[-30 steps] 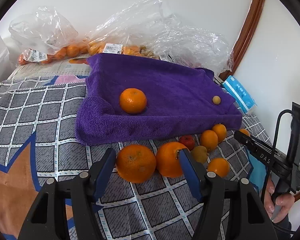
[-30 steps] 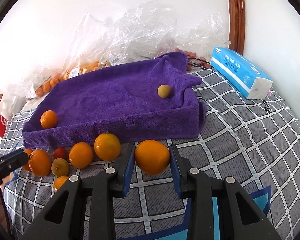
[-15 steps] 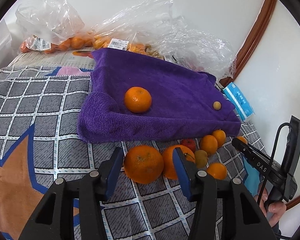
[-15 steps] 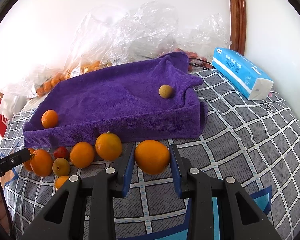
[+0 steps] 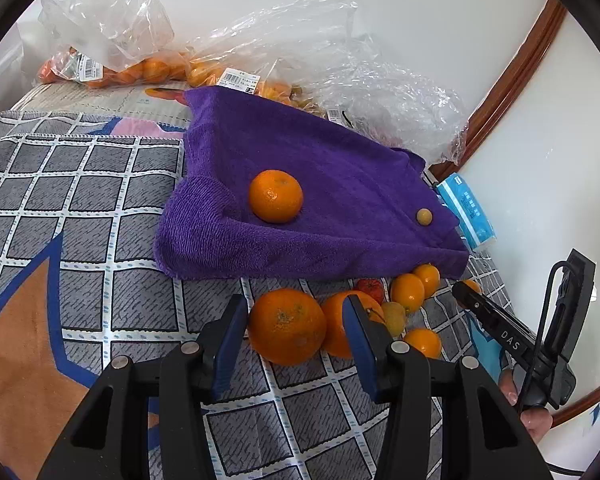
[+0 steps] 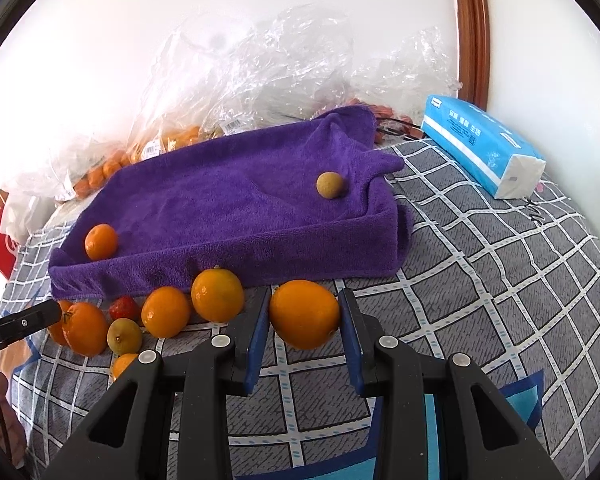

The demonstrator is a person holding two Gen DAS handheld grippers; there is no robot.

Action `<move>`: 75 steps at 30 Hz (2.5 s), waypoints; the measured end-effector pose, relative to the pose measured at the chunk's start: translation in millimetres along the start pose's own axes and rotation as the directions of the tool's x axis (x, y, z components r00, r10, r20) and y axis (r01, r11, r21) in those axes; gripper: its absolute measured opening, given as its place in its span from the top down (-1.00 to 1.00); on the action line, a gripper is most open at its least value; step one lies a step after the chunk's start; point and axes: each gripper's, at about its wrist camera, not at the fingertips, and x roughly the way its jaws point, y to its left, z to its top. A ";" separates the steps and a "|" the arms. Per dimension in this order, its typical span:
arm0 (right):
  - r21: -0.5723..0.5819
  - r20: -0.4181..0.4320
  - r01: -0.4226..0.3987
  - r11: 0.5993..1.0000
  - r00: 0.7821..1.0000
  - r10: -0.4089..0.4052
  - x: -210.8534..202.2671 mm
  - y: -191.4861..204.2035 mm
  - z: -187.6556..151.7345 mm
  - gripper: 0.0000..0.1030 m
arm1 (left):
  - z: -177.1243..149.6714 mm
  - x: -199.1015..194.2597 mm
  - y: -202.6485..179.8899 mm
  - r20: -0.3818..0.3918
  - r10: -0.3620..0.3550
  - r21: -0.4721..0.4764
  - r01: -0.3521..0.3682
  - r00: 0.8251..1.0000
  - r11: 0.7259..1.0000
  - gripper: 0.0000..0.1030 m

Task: Organize fruits
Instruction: 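Close left gripper on another mandarin while right gripper holds the orange, then lift and carry the orange and mandarin over the purple towel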

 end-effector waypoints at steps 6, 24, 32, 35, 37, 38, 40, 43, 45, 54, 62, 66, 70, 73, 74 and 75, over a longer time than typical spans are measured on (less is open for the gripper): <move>-0.012 0.010 -0.022 1.000 1.000 0.022 -2.2 2.7 0.0 0.34 | -1.5 2.9 -3.8 0.002 0.045 0.028 -0.045 0.999 0.999 0.09; 0.007 0.025 -0.068 0.998 0.997 0.068 -6.0 -2.0 0.0 0.34 | -2.0 -1.0 -10.2 0.028 0.144 0.096 -0.146 0.989 0.985 0.22; 0.007 0.025 -0.068 0.998 0.997 0.068 -5.9 -1.9 -0.1 0.34 | -4.3 8.2 -15.2 0.014 0.206 0.123 -0.206 0.978 0.971 -0.02; 0.007 0.025 -0.068 0.998 0.997 0.068 -5.8 -2.0 -0.2 0.34 | -3.8 8.1 -10.2 0.012 0.187 0.096 -0.187 0.982 0.978 0.21; 0.007 0.025 -0.067 0.998 0.997 0.067 -5.7 -1.9 -0.3 0.34 | -3.5 7.3 -8.7 0.014 0.174 0.087 -0.174 0.985 0.981 0.21; 0.006 0.024 -0.067 0.998 0.997 0.067 -5.7 -1.8 -0.2 0.34 | -3.3 6.5 -8.4 0.019 0.171 0.086 -0.172 0.985 0.981 0.21; 0.005 0.025 -0.066 0.998 0.998 0.066 -5.6 -2.0 -0.2 0.34 | -3.3 4.1 -9.0 0.039 0.153 0.085 -0.155 0.988 0.984 0.21; 0.006 0.025 -0.063 0.998 0.998 0.063 -5.8 -2.0 -0.3 0.34 | -3.1 -1.9 -10.4 0.069 0.127 0.082 -0.132 0.990 0.988 0.21; 0.008 0.025 -0.063 0.998 0.998 0.063 -5.8 -2.3 -0.3 0.34 | -2.8 -6.1 -11.5 0.092 0.119 0.083 -0.126 0.989 0.989 0.21; 0.003 0.042 -0.078 0.997 0.996 0.078 -8.5 -1.2 -0.3 0.34 | 0.0 -17.4 -14.1 0.136 0.089 0.071 -0.100 0.987 0.992 0.21; 0.015 0.073 -0.088 0.996 0.994 0.087 -14.8 -2.4 -0.8 0.34 | -0.6 -21.6 -16.8 0.161 0.099 0.077 -0.113 0.982 0.991 0.21; -0.003 0.063 -0.074 0.997 0.995 0.074 -14.5 1.1 -0.3 0.34 | -0.2 -22.8 -16.9 0.165 0.095 0.078 -0.109 0.982 0.991 0.21; -0.013 0.054 -0.070 0.997 0.996 0.071 -16.9 8.6 -0.3 0.34 | 3.1 -27.1 -13.8 0.182 0.086 0.062 -0.098 0.980 0.993 0.21; -0.033 0.048 -0.077 0.996 0.996 0.079 -22.3 17.1 4.4 0.34 | 5.4 -32.4 -15.6 0.192 0.080 0.050 -0.091 0.978 0.995 0.21; -0.041 0.052 -0.081 0.996 0.995 0.083 -25.1 19.8 6.5 0.34 | 6.4 -33.9 -17.4 0.192 0.078 0.052 -0.090 0.978 0.995 0.21; -0.052 0.058 -0.090 0.995 0.994 0.093 -28.9 23.5 9.7 0.34 | 7.7 -36.1 -20.2 0.193 0.077 0.055 -0.089 0.978 0.995 0.21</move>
